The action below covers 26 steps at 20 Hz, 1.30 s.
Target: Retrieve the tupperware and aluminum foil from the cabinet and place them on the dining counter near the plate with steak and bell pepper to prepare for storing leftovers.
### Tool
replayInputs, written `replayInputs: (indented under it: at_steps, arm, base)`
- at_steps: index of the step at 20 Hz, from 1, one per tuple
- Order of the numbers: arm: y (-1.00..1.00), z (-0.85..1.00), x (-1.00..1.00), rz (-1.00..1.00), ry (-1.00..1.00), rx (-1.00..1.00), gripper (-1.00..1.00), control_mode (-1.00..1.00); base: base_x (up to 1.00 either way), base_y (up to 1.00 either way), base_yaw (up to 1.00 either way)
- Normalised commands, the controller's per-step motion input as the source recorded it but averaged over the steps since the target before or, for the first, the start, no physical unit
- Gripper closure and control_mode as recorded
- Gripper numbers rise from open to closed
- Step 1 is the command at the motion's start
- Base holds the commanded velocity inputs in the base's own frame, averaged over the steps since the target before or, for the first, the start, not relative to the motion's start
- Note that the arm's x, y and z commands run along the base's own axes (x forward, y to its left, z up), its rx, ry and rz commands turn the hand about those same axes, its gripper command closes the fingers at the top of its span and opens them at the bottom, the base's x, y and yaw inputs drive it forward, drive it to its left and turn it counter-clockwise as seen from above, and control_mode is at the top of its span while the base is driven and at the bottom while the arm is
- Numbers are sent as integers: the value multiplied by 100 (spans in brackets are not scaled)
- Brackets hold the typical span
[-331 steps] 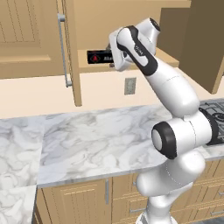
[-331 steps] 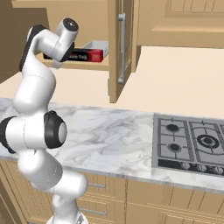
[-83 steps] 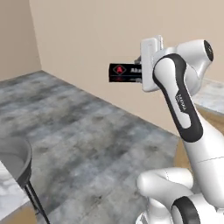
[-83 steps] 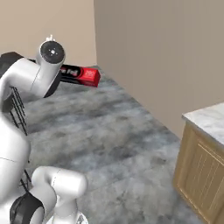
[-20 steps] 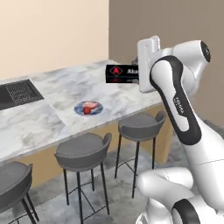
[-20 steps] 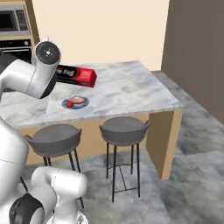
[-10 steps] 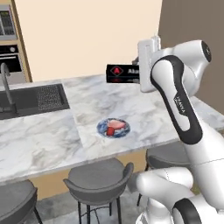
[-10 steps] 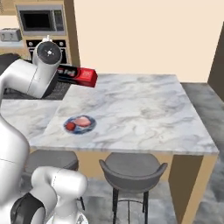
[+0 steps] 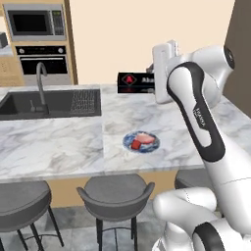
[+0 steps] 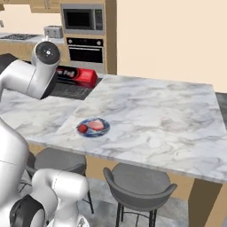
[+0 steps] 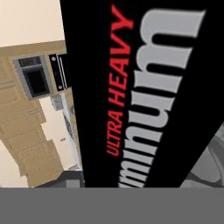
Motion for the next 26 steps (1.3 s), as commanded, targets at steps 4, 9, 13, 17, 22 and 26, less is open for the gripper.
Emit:
replayInputs:
  at_steps: [4,9,13,17,22,26]
  arm:
    - [-43,-15,34,1,0,1,100,-100]
    - [-73,-24,60,-16,7,0,100,-100]
    - [-60,-24,73,-28,14,0,100,-100]
    - [-64,-27,51,-11,8,1,100,-100]
    - [-99,-56,-3,36,0,4,100,-100]
    - [-95,-72,-3,60,2,0,100,-100]
  base:
    - [15,-11,6]
    - [0,0,0]
    - [0,0,0]
    - [0,0,0]
    - [0,0,0]
    - [0,0,0]
